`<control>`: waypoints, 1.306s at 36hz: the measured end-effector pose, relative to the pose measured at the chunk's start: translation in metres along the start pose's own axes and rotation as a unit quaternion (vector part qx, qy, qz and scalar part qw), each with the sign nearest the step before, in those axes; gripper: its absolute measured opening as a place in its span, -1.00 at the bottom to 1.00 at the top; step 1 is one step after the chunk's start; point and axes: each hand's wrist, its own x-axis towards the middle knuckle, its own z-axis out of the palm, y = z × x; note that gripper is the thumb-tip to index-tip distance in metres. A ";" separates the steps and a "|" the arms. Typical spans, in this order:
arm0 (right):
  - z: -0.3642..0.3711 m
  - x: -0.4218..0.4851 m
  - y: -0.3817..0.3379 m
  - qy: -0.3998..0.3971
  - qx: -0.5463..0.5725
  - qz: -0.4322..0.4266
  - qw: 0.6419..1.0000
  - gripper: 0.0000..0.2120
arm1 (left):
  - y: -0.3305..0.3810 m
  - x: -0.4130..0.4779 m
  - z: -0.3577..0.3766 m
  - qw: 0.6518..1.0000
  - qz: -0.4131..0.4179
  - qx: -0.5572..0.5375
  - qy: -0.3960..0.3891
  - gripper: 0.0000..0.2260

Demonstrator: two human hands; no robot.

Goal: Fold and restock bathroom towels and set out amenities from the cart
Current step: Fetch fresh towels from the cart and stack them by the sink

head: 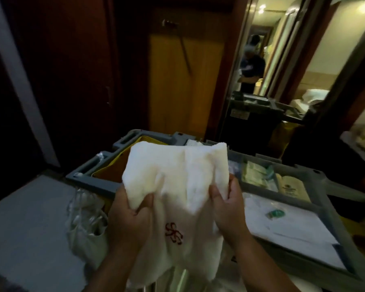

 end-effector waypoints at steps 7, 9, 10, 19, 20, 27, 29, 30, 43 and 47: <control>0.033 0.083 0.015 -0.039 0.021 0.001 0.999 -0.52 | 0.009 0.061 0.037 0.998 0.021 0.055 0.032 -0.46; 0.039 0.107 0.015 -0.064 0.041 -0.004 0.997 -0.57 | 0.013 0.077 0.047 0.995 0.018 0.081 0.049 -0.46; 0.042 0.118 0.014 -0.076 0.047 -0.003 0.996 -0.58 | 0.014 0.085 0.052 0.994 0.015 0.096 0.056 -0.46; 0.089 0.186 0.011 -0.177 0.051 0.016 0.983 -0.30 | 0.007 0.166 0.064 0.984 0.008 0.153 0.087 -0.53; 0.096 0.193 0.011 -0.188 0.054 0.009 0.981 -0.24 | 0.002 0.180 0.064 0.984 0.010 0.155 0.087 -0.54; 0.174 0.241 0.028 -0.217 0.037 -0.042 0.975 -0.07 | -0.039 0.290 0.073 0.977 0.018 0.205 0.049 -0.53; 0.199 0.256 0.038 -0.209 0.017 -0.035 0.977 -0.13 | -0.058 0.323 0.077 0.977 0.009 0.214 0.016 -0.52; 0.211 0.263 0.044 -0.200 0.003 -0.029 0.979 -0.19 | -0.068 0.339 0.079 0.975 0.003 0.223 -0.004 -0.52; 0.305 0.306 0.097 -0.075 -0.119 0.066 0.988 -0.83 | -0.176 0.441 0.139 0.959 -0.090 0.246 -0.111 -0.50; 0.322 0.309 0.105 -0.111 -0.158 0.080 0.978 -0.71 | -0.209 0.462 0.151 0.948 -0.081 0.268 -0.153 -0.53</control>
